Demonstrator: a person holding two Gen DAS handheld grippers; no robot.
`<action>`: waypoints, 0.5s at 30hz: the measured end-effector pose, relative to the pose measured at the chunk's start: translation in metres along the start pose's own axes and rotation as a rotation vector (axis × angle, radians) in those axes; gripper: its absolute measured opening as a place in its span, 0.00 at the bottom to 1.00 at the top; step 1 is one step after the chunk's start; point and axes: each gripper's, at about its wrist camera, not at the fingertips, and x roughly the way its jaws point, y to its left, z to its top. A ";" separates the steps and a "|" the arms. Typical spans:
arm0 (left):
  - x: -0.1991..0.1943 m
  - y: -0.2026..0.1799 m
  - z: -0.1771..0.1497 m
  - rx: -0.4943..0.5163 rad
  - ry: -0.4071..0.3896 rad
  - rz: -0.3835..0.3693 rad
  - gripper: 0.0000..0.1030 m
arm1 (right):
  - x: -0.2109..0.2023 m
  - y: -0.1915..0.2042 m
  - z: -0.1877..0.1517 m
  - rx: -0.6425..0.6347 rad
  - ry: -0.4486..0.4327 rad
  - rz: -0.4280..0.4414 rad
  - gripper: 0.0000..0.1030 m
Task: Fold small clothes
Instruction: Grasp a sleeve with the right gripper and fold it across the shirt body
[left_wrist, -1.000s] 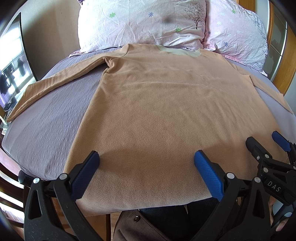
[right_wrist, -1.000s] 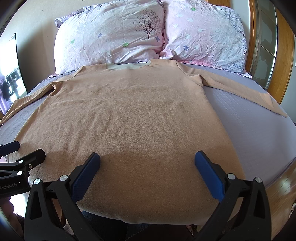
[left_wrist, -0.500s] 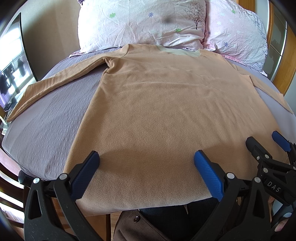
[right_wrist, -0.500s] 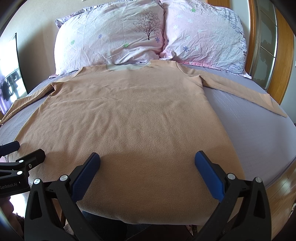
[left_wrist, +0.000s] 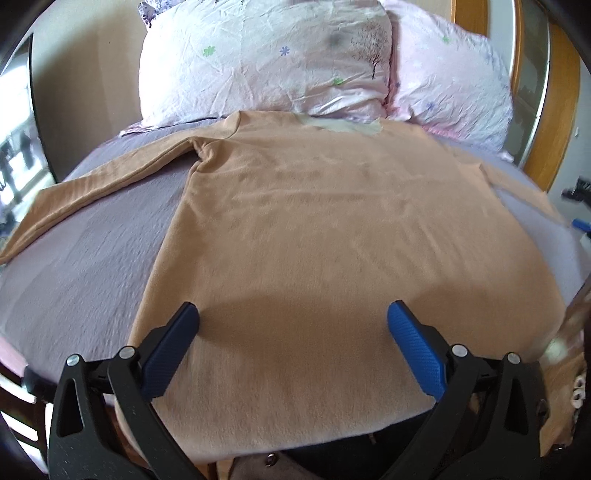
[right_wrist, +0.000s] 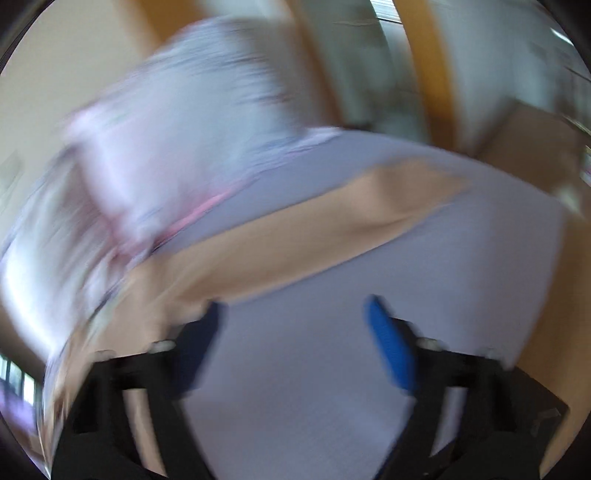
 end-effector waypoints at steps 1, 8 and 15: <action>0.000 0.006 0.004 -0.022 -0.016 -0.052 0.98 | 0.010 -0.012 0.014 0.050 0.010 -0.026 0.59; -0.010 0.052 0.031 -0.120 -0.175 -0.161 0.98 | 0.078 -0.053 0.057 0.281 0.107 -0.073 0.43; -0.017 0.135 0.049 -0.362 -0.274 -0.208 0.98 | 0.089 -0.049 0.076 0.254 0.046 -0.070 0.05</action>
